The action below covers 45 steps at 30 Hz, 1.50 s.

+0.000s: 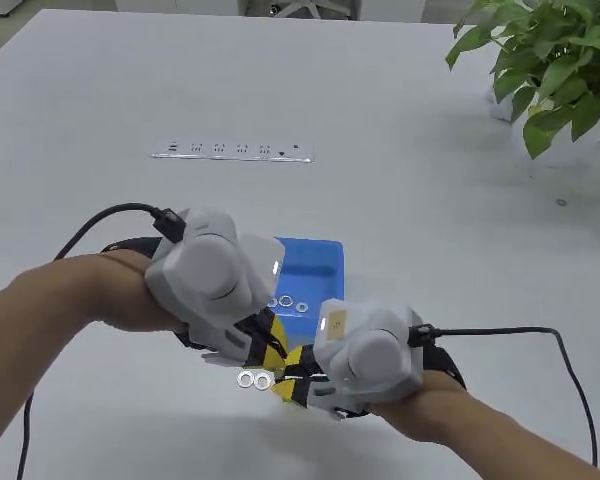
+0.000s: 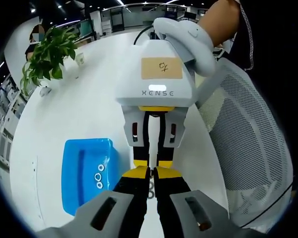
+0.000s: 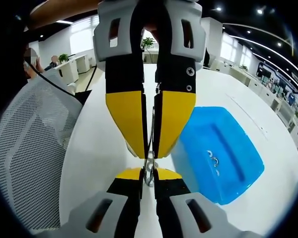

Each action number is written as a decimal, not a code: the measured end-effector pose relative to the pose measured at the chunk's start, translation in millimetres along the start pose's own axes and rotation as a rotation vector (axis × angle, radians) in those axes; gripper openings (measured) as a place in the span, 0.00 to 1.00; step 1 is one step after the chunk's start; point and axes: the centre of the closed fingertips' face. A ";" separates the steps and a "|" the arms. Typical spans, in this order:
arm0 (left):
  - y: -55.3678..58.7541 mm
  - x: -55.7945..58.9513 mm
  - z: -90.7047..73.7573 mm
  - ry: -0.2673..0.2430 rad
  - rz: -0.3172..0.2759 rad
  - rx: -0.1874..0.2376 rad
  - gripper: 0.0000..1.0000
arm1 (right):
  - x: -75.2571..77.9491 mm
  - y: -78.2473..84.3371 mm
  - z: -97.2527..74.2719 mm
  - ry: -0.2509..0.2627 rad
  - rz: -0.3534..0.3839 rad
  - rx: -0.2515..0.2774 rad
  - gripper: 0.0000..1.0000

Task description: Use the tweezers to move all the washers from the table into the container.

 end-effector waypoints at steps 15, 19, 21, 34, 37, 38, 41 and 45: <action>-7.6 2.8 -15.1 -0.012 -0.006 0.001 0.07 | -1.9 -15.7 -6.4 -0.003 -0.023 0.007 0.10; -11.6 1.9 -20.5 -0.018 0.002 -0.001 0.07 | -0.3 -22.0 -9.2 0.000 -0.031 0.010 0.10; -13.3 1.2 -23.3 -0.020 0.005 -0.003 0.07 | 0.6 -24.6 -10.0 0.001 -0.034 0.012 0.10; -23.4 -7.9 -39.8 -0.045 0.029 -0.006 0.07 | 12.1 -42.9 -16.6 0.011 -0.060 0.018 0.10; -23.8 -11.1 -42.7 -0.052 0.028 -0.008 0.07 | 15.5 -46.2 -16.6 0.013 -0.069 0.019 0.10; -24.0 -12.5 -43.7 -0.056 0.029 -0.008 0.07 | 17.3 -47.2 -16.4 0.013 -0.072 0.020 0.10; -25.0 -16.4 -46.5 -0.066 0.033 -0.008 0.07 | 21.9 -50.3 -16.8 0.016 -0.078 0.021 0.10; -26.1 -23.4 -51.5 -0.079 0.037 -0.007 0.07 | 29.2 -55.4 -17.7 0.021 -0.087 0.024 0.10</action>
Point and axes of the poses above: the centre of the closed fingertips' face, and the gripper's own axes: z roughly forward along the fingers, x roughly to its right, y roughly out of its underside, and after that the axes turned 9 degrees about x, right-handed
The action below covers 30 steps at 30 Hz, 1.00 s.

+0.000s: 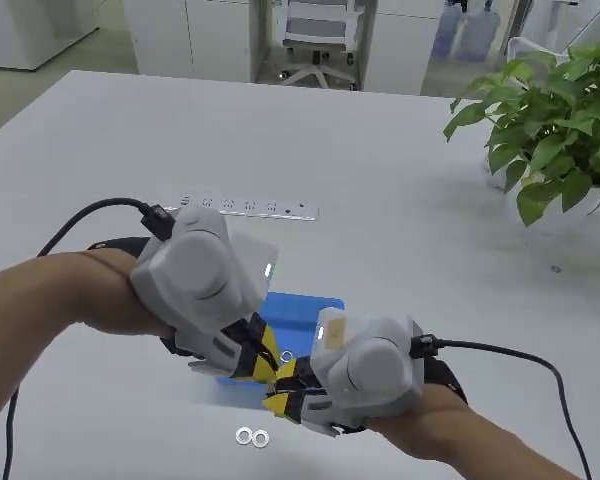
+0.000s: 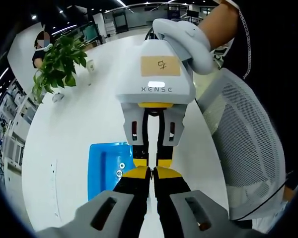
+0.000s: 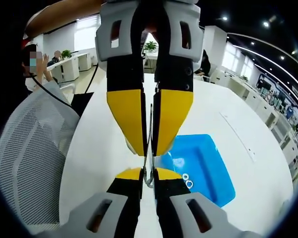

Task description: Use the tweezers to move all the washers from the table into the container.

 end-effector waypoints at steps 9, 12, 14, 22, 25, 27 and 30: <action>0.6 -20.0 -9.0 -0.028 0.011 -0.003 0.07 | 22.7 -8.3 2.6 0.018 -0.017 0.011 0.10; 3.0 -27.9 -11.6 -0.037 0.011 -0.004 0.07 | 28.7 -9.6 4.1 0.023 -0.021 0.013 0.10; 4.4 -32.1 -13.1 -0.043 0.012 -0.004 0.07 | 33.8 -10.6 5.6 0.028 -0.025 0.013 0.10; 11.6 -43.7 -15.9 -0.050 0.015 -0.020 0.07 | 48.7 -12.2 15.4 0.032 -0.025 0.021 0.10; 15.6 -47.1 -15.8 -0.050 0.016 -0.027 0.07 | 52.0 -11.2 19.5 0.028 -0.025 0.023 0.10; 18.3 -49.3 -15.7 -0.051 0.016 -0.031 0.07 | 54.6 -10.4 22.4 0.028 -0.025 0.022 0.10; 22.4 -52.5 -15.3 -0.051 0.013 -0.036 0.07 | 58.2 -9.0 27.0 0.026 -0.022 0.022 0.10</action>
Point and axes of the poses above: the centre of the closed fingertips' face, and the gripper's own axes: z roughly forward along the fingers, x roughly to its right, y roughly out of its underside, and after that the axes turned 9 degrees about x, right-handed
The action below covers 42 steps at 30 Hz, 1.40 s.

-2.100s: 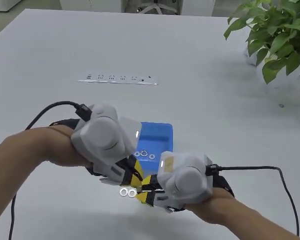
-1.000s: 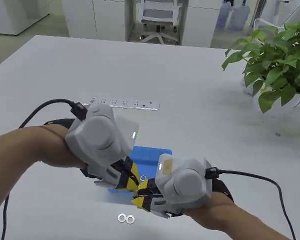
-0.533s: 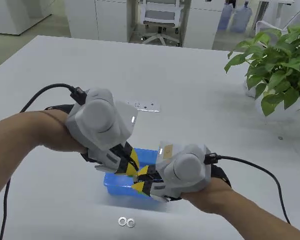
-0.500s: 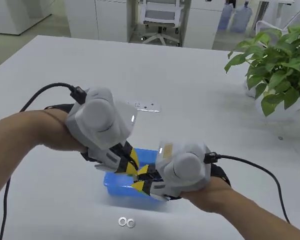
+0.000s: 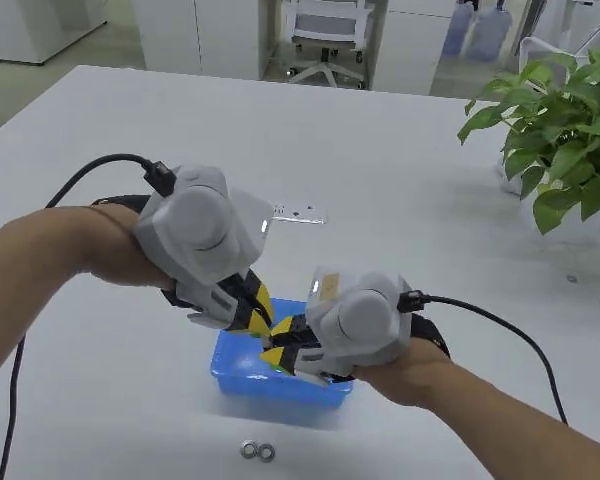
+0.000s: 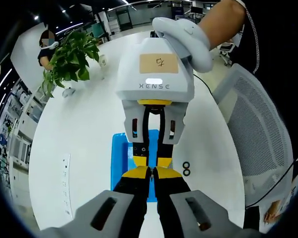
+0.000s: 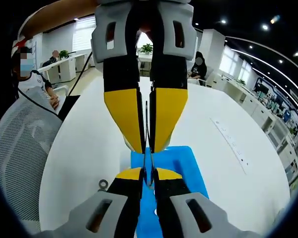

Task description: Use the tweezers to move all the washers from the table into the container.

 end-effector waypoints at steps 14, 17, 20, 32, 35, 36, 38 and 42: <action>25.1 -10.4 10.0 -0.006 -0.022 -0.026 0.07 | 6.6 14.0 20.8 -0.035 0.017 -0.026 0.10; 30.2 -11.9 12.2 -0.004 -0.027 -0.031 0.07 | 7.1 17.3 24.7 -0.044 0.023 -0.032 0.10; 35.1 -13.6 14.2 -0.001 -0.033 -0.036 0.07 | 8.1 20.6 28.9 -0.051 0.034 -0.033 0.10; 48.0 -19.3 20.2 0.015 -0.044 -0.054 0.07 | 11.6 28.0 41.8 -0.086 0.059 -0.039 0.11; 50.1 -19.4 21.3 0.019 -0.046 -0.058 0.07 | 11.5 29.5 44.0 -0.094 0.066 -0.039 0.11; 50.9 -19.2 21.8 0.022 -0.048 -0.058 0.07 | 11.2 30.1 44.9 -0.099 0.070 -0.039 0.11; 52.1 -19.5 22.7 0.023 -0.048 -0.060 0.07 | 11.6 31.1 45.9 -0.101 0.071 -0.041 0.11; 52.4 -19.8 24.0 0.027 -0.050 -0.058 0.07 | 10.7 31.6 46.6 -0.105 0.075 -0.041 0.11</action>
Point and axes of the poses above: the centre of the closed fingertips' face, and the gripper's own axes: z roughly forward along the fingers, x roughly to its right, y roughly out of its underside, and after that the axes turned 9 degrees about x, right-handed
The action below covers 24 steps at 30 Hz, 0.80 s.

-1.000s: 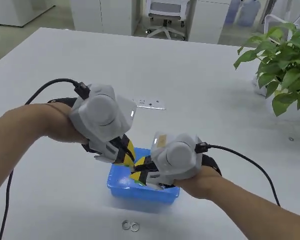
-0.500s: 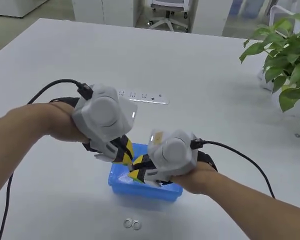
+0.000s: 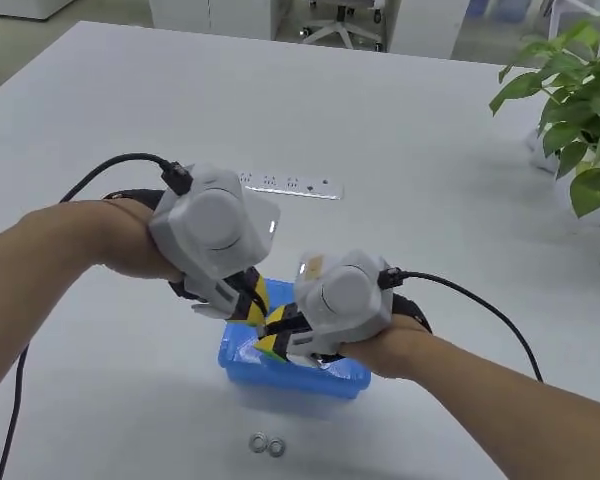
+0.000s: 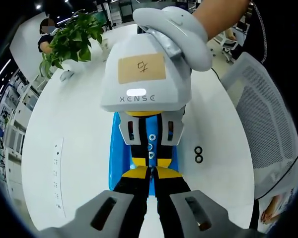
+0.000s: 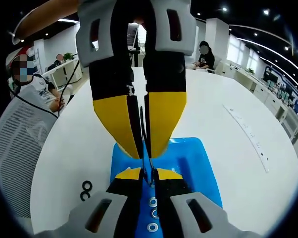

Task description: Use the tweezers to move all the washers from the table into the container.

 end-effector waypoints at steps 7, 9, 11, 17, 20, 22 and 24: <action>-0.7 1.3 1.5 0.006 0.002 -0.001 0.07 | -2.0 1.0 -0.1 -0.002 0.005 0.000 0.11; -0.9 1.7 0.8 0.005 0.002 0.000 0.07 | -2.3 0.8 -0.5 -0.002 0.007 0.002 0.11; -1.8 1.9 -0.3 0.004 0.004 0.000 0.07 | -3.3 -0.7 -1.5 -0.002 0.005 0.004 0.11; -6.3 3.1 -3.1 0.002 0.012 0.003 0.07 | -4.9 -4.8 -4.8 0.010 0.007 0.013 0.11; -9.0 5.1 -4.8 0.002 0.018 0.002 0.07 | -6.6 -6.7 -6.7 0.016 0.009 0.020 0.11; -11.3 6.9 -6.3 0.001 0.024 -0.003 0.07 | -8.1 -8.4 -8.4 0.019 0.008 0.024 0.11; -13.4 8.3 -7.6 0.000 0.030 -0.003 0.07 | -9.3 -10.3 -10.4 0.024 0.007 0.028 0.11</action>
Point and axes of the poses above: the centre of the closed fingertips' face, and the gripper's own axes: z roughly forward along the fingers, x roughly to its right, y roughly out of its underside, and after that the axes turned 9 degrees about x, right-handed
